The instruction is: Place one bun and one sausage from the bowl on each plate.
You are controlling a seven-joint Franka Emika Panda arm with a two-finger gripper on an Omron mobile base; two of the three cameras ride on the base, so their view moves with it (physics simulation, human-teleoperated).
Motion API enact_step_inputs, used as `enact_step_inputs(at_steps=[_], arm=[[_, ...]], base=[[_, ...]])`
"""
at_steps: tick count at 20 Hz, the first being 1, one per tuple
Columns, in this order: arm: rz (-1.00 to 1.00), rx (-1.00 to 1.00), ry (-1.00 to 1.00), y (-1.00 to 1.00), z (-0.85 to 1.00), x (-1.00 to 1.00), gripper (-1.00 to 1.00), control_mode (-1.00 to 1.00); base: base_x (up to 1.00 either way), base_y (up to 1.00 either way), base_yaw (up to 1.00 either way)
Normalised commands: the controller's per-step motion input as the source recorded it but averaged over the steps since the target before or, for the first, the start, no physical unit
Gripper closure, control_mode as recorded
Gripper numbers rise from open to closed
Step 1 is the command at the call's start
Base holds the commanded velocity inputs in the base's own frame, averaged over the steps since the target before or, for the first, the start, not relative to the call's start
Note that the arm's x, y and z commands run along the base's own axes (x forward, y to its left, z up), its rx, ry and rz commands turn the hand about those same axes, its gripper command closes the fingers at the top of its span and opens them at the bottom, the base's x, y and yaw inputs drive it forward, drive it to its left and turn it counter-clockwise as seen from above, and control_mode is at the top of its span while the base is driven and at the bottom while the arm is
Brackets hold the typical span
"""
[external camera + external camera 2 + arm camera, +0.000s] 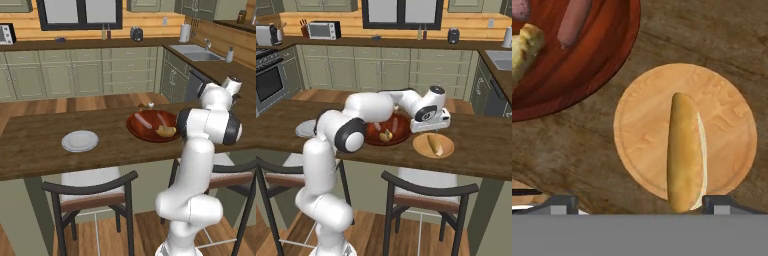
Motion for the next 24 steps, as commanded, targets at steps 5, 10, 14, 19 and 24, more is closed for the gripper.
enact_step_inputs(at_steps=[5, 10, 14, 19, 24], arm=[[0.02, -0.11, 0.17, 1.00, 0.02, -0.10, -1.00, -1.00], [0.00, -0.01, 0.12, 1.00, 0.00, 0.19, -1.00, -1.00], [0.00, 0.01, 0.14, 0.98, 0.00, 0.67, -1.00, -1.00], [0.00, 0.02, 0.09, 0.67, -0.05, 0.81, -1.00, -1.00], [0.00, 0.00, 0.00, 0.37, -0.13, 0.90, -1.00, -1.00]], base=[[0.00, 0.00, 0.00], [0.00, 0.00, 0.00], [0.00, 0.00, 0.00], [0.00, 0.00, 0.00], [0.00, 0.00, 0.00]])
